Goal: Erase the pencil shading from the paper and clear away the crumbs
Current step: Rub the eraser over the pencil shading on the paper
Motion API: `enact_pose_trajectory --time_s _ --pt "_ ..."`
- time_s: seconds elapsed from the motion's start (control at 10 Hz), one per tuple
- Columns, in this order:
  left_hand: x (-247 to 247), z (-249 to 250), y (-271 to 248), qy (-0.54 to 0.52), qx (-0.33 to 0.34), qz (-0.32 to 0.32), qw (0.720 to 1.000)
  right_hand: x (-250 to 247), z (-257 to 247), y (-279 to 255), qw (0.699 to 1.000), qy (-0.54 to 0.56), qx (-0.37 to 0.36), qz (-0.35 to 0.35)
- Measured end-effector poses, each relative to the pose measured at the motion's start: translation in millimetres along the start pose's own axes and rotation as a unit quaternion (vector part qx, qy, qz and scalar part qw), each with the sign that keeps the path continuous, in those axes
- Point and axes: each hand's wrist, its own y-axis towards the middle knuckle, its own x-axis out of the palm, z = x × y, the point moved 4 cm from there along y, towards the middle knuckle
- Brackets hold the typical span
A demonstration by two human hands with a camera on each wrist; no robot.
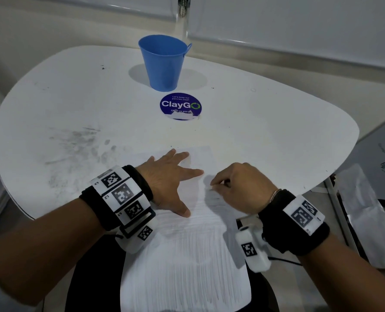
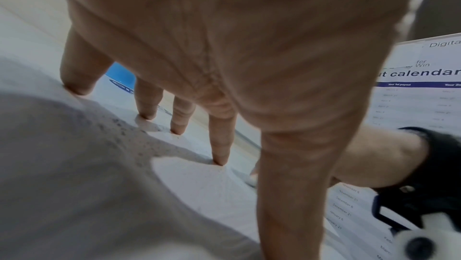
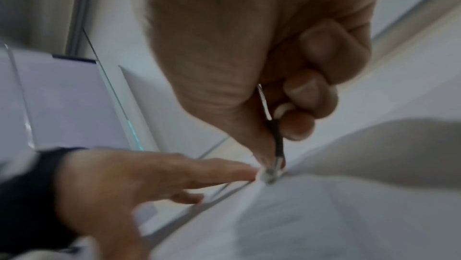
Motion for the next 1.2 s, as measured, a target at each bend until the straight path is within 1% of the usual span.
enact_pose_trajectory --time_s 0.1,0.2,0.3,0.4,0.5,0.6,0.7,0.8,0.9,1.0,1.1,1.2 --pt "0 0 -1 0.002 0.0 0.0 1.0 -5 9 3 0.998 -0.002 0.036 0.051" --pt "1 0 0 0.003 0.001 0.001 1.0 5 -5 -5 1.0 -0.005 -0.021 -0.011" --pt "0 0 0 0.0 0.001 0.0 1.0 -1 2 1 1.0 0.0 0.008 0.005" --pt "0 0 -1 0.005 0.003 -0.003 1.0 -5 13 6 0.998 0.004 0.048 0.047" --pt "-1 2 -3 0.02 0.01 0.005 1.0 0 8 3 0.998 0.003 0.042 0.045" --pt "-2 2 -3 0.03 0.014 0.015 0.999 4 4 3 0.997 0.004 0.035 0.064" --pt "-3 2 -3 0.029 0.008 0.01 0.999 14 -6 3 0.998 0.002 0.008 0.067" --pt "-2 0 -4 0.032 -0.001 -0.002 0.999 15 -10 2 0.998 0.005 -0.009 0.054" --pt "-1 -1 -3 0.042 -0.007 -0.018 0.999 -2 2 5 0.998 0.016 0.001 0.065" --pt "-2 -3 -3 0.057 -0.008 -0.03 0.998 -8 7 7 0.997 0.058 -0.01 0.059" --pt "-3 1 -2 0.063 -0.013 -0.001 0.998 -1 4 6 0.997 0.062 -0.019 0.038" --pt "-4 5 0 0.06 -0.024 0.032 0.997 5 1 4 0.998 0.042 -0.026 0.029"
